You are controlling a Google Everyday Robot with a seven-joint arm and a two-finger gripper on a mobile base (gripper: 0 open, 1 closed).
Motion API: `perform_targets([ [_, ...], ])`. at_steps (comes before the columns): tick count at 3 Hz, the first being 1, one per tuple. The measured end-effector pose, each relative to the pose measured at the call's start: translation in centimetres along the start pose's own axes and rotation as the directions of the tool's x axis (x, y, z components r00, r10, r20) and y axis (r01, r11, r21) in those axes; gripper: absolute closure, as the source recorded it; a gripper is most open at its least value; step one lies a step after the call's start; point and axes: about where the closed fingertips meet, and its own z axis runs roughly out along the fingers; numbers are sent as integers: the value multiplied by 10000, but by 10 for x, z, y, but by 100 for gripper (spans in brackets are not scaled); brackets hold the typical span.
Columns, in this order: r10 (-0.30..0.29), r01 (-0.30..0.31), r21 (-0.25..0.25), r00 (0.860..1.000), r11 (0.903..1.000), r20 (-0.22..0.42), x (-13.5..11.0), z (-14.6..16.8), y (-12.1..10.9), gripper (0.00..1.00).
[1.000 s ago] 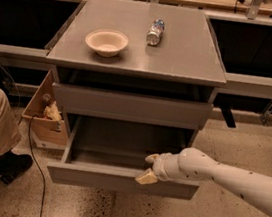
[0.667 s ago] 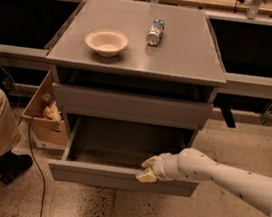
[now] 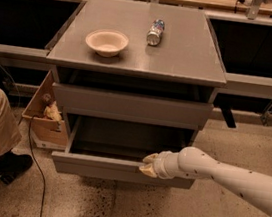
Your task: Close middle drawer
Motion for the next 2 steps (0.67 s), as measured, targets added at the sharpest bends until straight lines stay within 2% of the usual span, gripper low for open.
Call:
perform_targets([
  [1,-166,166,142,9999,9998,9,-8,-7,-7,74],
  [2,-269,270,247,9996,9993,-10,-11,-13,-10,43],
])
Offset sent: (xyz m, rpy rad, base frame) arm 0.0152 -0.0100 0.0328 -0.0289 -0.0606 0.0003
